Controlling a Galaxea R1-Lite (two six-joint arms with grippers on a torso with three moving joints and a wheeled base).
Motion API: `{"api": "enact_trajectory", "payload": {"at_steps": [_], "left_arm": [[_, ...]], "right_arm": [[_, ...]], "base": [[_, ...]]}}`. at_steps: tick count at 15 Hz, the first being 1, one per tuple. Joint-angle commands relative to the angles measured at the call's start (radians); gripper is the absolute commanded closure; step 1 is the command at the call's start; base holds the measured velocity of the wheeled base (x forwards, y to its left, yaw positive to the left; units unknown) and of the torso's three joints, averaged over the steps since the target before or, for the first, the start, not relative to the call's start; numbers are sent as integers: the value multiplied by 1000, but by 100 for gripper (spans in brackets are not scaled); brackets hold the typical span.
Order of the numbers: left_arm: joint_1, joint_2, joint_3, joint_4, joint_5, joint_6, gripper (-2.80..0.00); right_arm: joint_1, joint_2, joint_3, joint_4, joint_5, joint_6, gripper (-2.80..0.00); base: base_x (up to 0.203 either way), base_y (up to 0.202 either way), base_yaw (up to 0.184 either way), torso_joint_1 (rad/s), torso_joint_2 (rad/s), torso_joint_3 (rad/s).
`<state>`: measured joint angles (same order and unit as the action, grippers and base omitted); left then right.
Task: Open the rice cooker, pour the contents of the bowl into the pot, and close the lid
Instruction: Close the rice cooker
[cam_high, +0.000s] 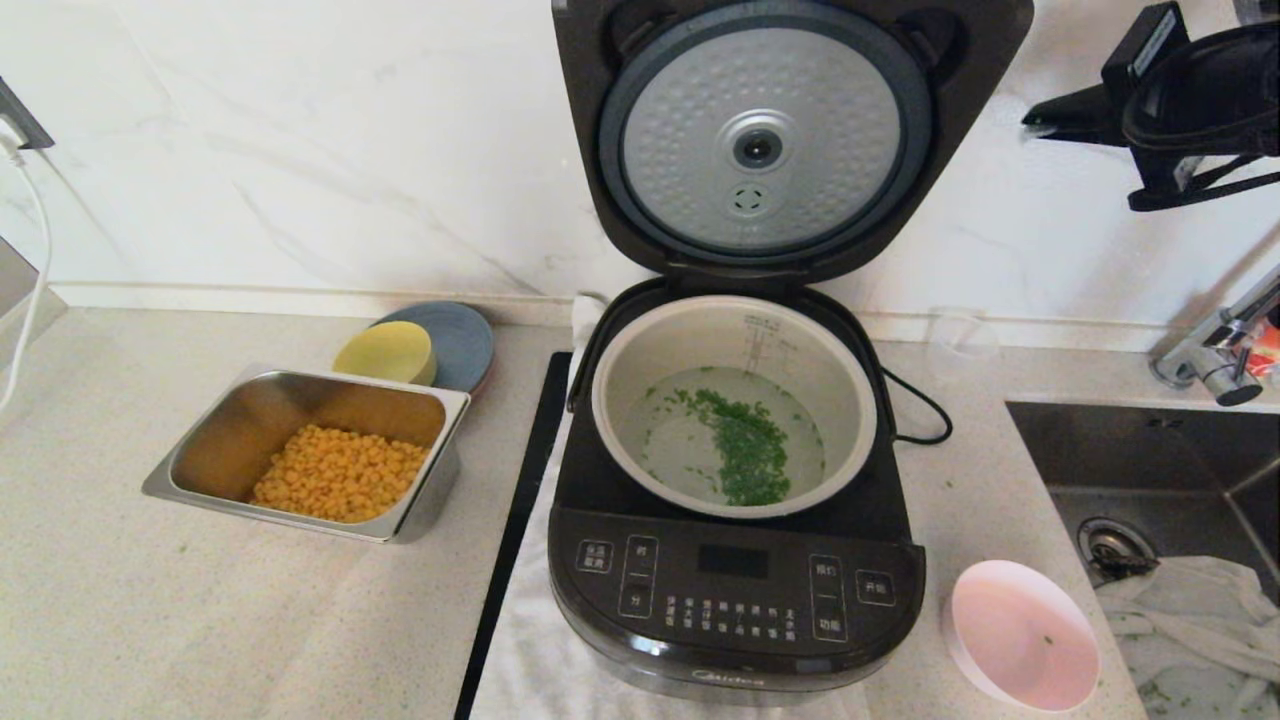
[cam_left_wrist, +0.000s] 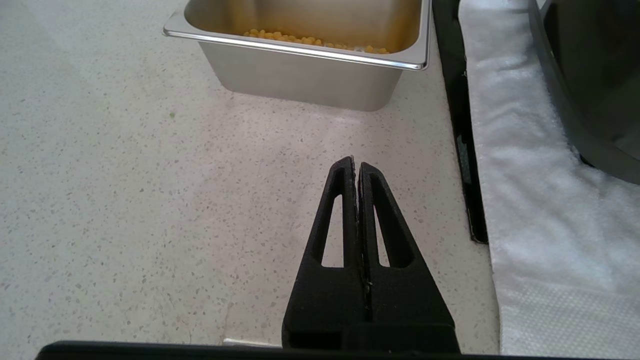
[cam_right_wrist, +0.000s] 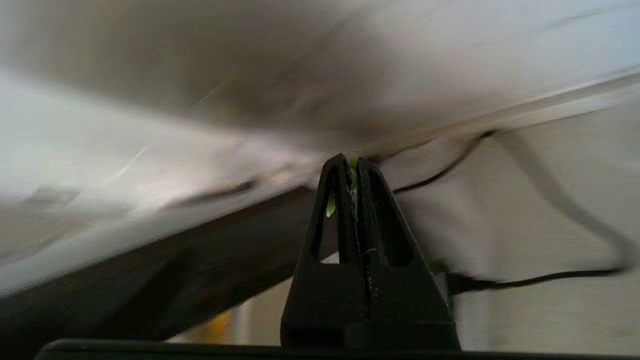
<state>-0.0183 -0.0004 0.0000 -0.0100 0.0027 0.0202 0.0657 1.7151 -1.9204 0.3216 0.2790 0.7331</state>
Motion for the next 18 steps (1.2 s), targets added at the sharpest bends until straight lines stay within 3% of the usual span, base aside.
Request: {"api": "enact_trajectory", "payload": {"at_steps": [1,7,13,18], "left_arm": [[0,-1,8,-1,0,0,0],[0,-1,8,-1,0,0,0],[0,-1,8,-1,0,0,0],[0,-1,8,-1,0,0,0]], "right_arm": [[0,12,1,-6,68,9,0],[0,-7,8,-114,245,119,0],[17,12,8,-207,308,158,0],[79,15,9,-245,317,158,0]], "base": [[0,0,0,0,0,0],[0,0,0,0,0,0],[0,0,0,0,0,0],[0,0,0,0,0,0]]}}
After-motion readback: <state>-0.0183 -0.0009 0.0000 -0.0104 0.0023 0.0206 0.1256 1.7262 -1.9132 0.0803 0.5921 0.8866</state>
